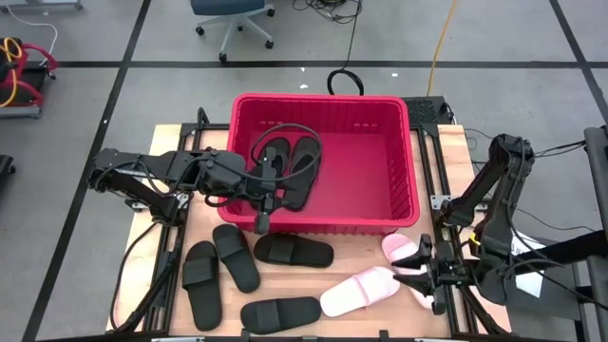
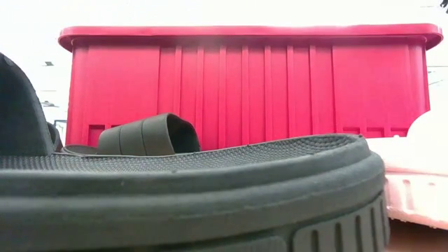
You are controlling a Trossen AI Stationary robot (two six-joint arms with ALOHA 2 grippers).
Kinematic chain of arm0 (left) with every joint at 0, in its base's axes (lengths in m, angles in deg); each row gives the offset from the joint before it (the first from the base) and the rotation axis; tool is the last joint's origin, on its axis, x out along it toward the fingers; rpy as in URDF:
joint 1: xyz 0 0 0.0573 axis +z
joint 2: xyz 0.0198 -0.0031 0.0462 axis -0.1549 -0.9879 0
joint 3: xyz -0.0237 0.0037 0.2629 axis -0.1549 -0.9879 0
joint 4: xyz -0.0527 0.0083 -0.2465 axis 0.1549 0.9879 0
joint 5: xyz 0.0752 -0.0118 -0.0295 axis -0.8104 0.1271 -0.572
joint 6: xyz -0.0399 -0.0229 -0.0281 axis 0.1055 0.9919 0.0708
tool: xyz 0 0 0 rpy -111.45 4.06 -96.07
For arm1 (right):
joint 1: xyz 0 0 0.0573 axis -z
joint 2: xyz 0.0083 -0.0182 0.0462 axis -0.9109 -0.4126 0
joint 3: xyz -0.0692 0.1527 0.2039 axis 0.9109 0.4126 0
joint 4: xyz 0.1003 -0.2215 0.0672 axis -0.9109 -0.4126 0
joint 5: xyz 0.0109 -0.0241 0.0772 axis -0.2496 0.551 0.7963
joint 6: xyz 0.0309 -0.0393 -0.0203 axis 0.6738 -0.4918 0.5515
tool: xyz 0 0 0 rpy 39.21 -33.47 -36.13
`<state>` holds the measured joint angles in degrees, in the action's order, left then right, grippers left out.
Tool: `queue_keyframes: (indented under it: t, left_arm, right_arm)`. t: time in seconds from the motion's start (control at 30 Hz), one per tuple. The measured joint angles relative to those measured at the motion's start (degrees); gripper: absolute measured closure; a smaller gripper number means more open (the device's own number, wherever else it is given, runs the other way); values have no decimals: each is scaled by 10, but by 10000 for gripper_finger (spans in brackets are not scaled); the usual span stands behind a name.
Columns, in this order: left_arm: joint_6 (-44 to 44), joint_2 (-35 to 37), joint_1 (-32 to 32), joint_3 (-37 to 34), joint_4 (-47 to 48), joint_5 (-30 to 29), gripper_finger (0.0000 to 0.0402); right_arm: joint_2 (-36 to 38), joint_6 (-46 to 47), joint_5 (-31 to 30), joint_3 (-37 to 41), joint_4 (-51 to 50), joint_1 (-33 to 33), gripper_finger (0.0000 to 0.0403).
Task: Pick and place slides into bin
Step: Put the pink slide into the red bin
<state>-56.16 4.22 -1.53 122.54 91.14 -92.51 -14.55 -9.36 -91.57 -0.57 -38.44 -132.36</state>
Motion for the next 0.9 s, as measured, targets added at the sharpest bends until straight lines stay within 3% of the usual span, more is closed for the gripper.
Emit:
queue_keyframes:
  t: [0.13,0.27,0.57,0.9]
  left_arm:
    - [0,0,0,0,0,0,279]
    - [0,0,0,0,0,0,279]
    - [2,0,0,0,0,0,279]
    - [2,0,0,0,0,1,279]
  right_arm:
    - [0,-16,20,-62,-125,24,250]
    - [0,9,77,-120,-267,61,250]
    - [0,32,290,-174,-468,175,250]
    - [-37,115,528,-179,-623,166,250]
